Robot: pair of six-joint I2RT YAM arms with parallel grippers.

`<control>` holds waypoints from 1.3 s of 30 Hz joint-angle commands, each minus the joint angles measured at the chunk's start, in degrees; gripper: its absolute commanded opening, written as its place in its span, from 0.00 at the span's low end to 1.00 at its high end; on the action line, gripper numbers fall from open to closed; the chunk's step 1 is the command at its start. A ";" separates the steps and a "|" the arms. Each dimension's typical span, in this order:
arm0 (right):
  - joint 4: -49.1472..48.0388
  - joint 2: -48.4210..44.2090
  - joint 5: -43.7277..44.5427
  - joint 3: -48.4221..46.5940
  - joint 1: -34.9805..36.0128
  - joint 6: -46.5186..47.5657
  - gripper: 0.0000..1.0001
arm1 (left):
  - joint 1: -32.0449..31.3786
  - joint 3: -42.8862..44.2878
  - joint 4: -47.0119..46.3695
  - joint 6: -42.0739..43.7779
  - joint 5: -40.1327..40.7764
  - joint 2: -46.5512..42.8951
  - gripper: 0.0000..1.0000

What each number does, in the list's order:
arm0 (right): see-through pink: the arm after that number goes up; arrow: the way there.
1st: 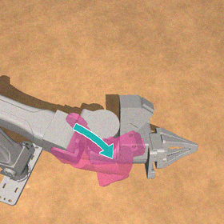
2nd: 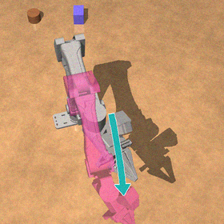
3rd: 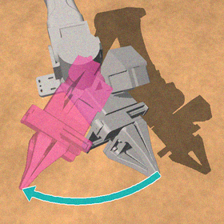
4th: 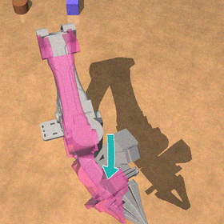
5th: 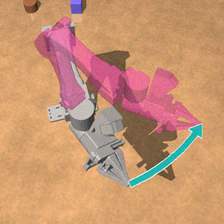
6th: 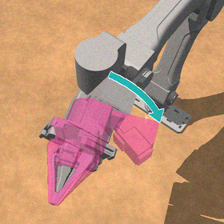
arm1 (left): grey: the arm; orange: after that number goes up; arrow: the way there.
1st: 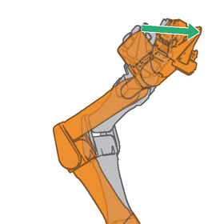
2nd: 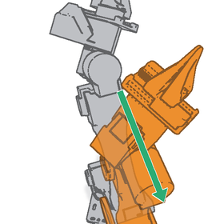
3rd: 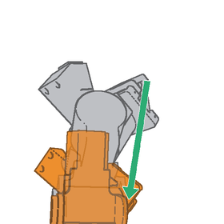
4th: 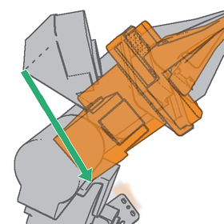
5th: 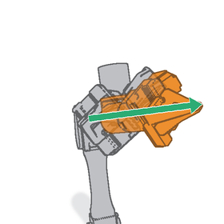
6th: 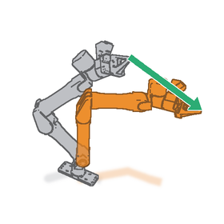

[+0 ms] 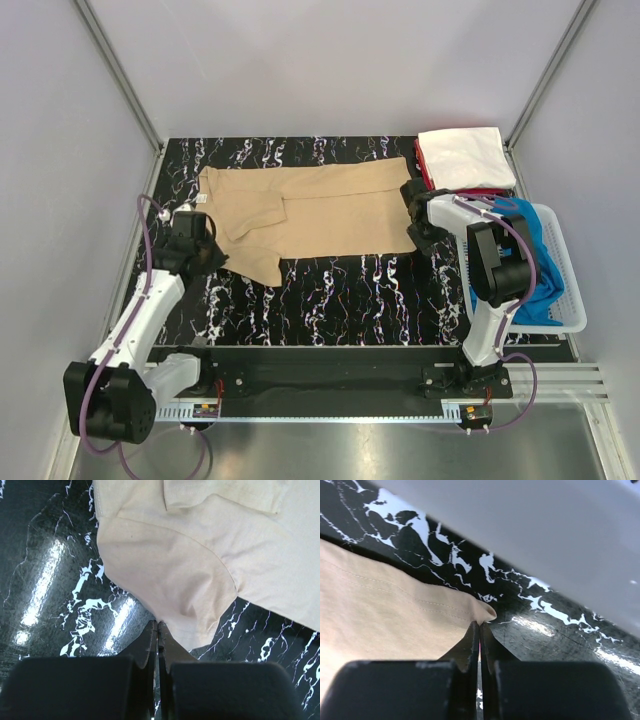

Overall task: Fold and stack the t-shirts
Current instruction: Fold the tshirt

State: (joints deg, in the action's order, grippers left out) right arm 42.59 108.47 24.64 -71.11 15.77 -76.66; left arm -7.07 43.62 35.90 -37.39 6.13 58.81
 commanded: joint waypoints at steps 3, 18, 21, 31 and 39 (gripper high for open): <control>-4.52 -3.17 3.84 -1.48 0.31 7.92 0.00 | 3.54 6.91 -3.55 1.70 -2.17 3.68 0.00; -15.52 2.87 -2.50 -12.45 0.14 33.14 0.00 | 13.31 21.94 -7.33 6.00 -9.38 19.94 0.00; -14.99 5.69 -4.25 -15.54 -0.74 34.30 0.00 | 15.07 25.81 -7.25 6.89 -10.44 24.06 0.00; -13.50 11.50 -3.29 -23.28 -1.97 37.11 0.00 | 15.60 40.21 -6.29 8.91 -17.28 39.71 0.00; -12.18 13.96 -2.31 -27.06 -3.29 37.64 0.00 | 15.68 51.30 0.39 11.19 -16.33 50.87 0.00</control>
State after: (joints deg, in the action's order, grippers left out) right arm 29.87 121.84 20.51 -95.04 13.23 -40.21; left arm 8.43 89.93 34.28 -28.21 -8.91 107.87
